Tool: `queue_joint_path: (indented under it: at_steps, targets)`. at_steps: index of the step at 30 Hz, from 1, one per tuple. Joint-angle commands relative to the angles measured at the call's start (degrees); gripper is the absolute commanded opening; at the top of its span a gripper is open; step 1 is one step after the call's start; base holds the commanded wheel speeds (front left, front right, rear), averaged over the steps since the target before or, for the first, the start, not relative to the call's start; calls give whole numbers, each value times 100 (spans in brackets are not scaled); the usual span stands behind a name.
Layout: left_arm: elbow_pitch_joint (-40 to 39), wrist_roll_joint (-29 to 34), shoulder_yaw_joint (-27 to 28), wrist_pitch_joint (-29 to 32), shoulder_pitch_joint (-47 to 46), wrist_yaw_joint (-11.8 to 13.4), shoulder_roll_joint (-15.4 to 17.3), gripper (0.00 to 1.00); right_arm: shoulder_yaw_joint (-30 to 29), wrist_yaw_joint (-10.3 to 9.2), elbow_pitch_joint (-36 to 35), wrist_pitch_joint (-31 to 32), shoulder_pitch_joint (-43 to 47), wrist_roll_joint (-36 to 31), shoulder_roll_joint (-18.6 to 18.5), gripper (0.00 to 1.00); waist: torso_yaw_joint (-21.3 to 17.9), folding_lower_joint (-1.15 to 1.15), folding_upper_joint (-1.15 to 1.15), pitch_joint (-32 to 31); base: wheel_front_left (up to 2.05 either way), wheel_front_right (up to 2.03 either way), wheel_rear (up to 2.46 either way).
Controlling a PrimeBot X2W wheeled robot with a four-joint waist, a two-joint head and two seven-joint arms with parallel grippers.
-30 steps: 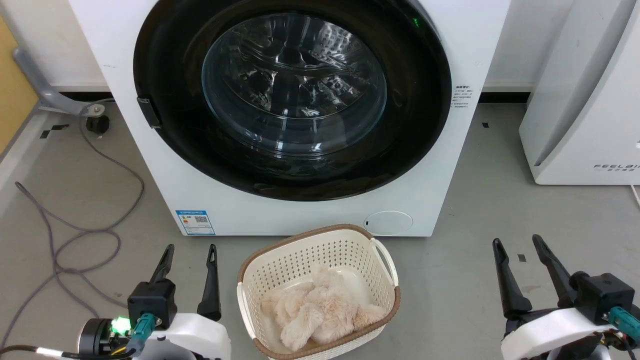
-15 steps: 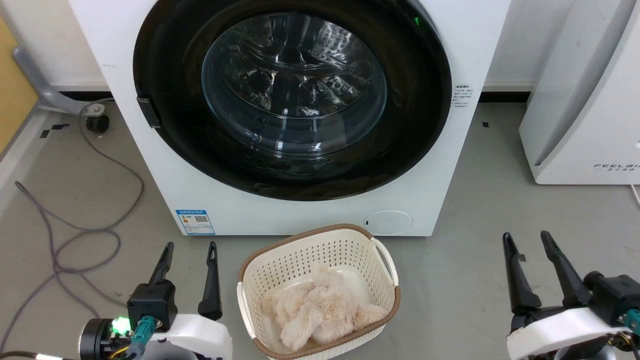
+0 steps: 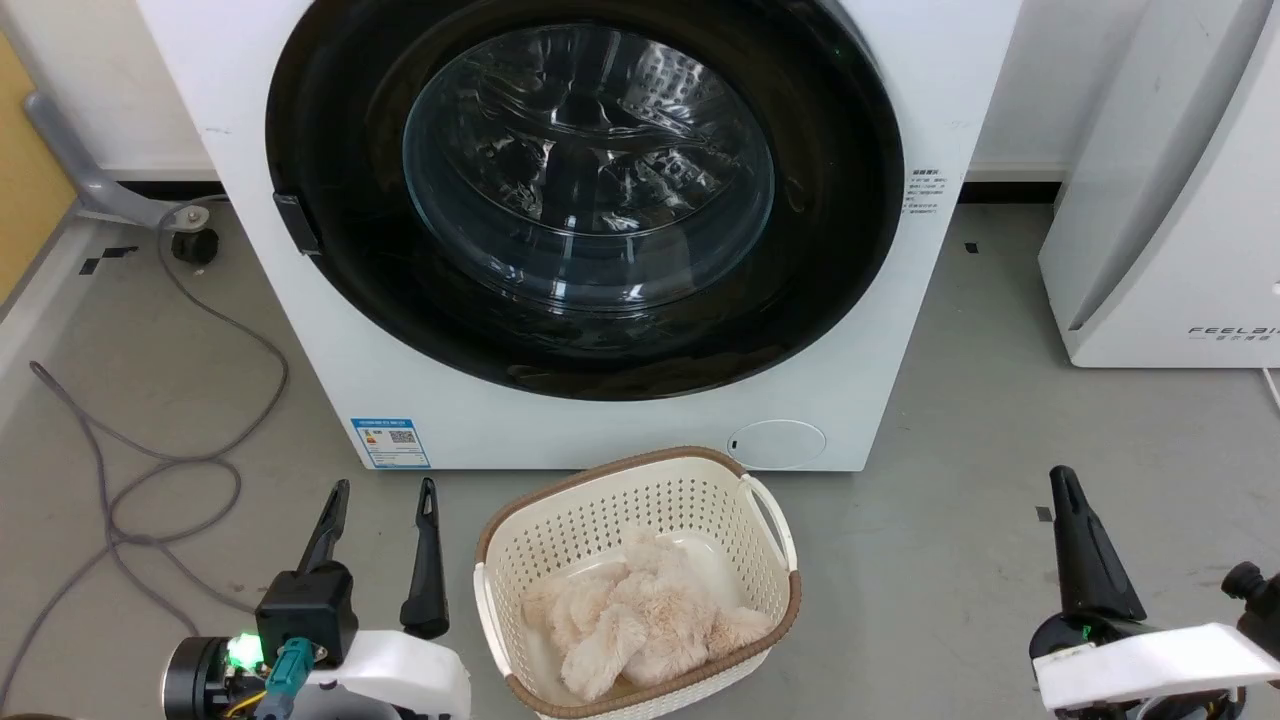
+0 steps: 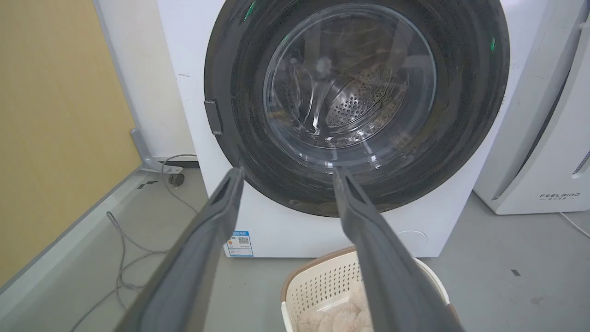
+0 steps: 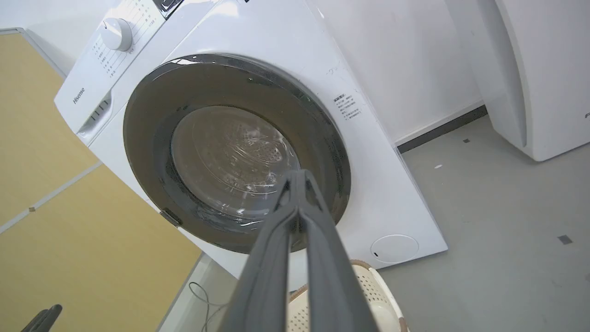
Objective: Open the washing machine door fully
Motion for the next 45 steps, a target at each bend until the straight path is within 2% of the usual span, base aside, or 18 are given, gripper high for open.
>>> queue_joint_path:
  at_steps: [1, 9, 14, 23, 35, 45]
  targets:
    - [-41, -29, -5, -64, 10, 61, 3, 100, 33, 3, 34, -59, -60, 463, 3, 0, 5, -1, 0, 8, 0, 0, 0]
    - [-79, -37, -38, -160, -27, 120, 4, 100, -128, 3, 251, 109, -234, 1970, 4, 0, 45, -1, 0, 85, 0, 0, 0]
    - [-99, -46, -63, -220, -78, 153, 4, 100, -456, 3, 516, 389, -488, 2534, -2, 0, 87, -1, 0, 182, 0, 0, 0]
    - [-141, -73, -128, -328, -207, 233, 4, 100, -885, 3, 918, 808, -1133, 3102, -140, 0, 194, -1, 0, 413, 0, 0, 0]
    - [-207, -106, -225, -460, -427, 345, 4, 100, -1169, 4, 1523, 1110, -2183, 3675, -401, 0, 349, -1, 0, 748, 0, 0, 0]
    - [-312, -155, -357, -579, -722, 474, 4, 100, -1269, 4, 2191, 1281, -3387, 4150, -786, 0, 516, -1, 0, 1238, 0, 0, 0]
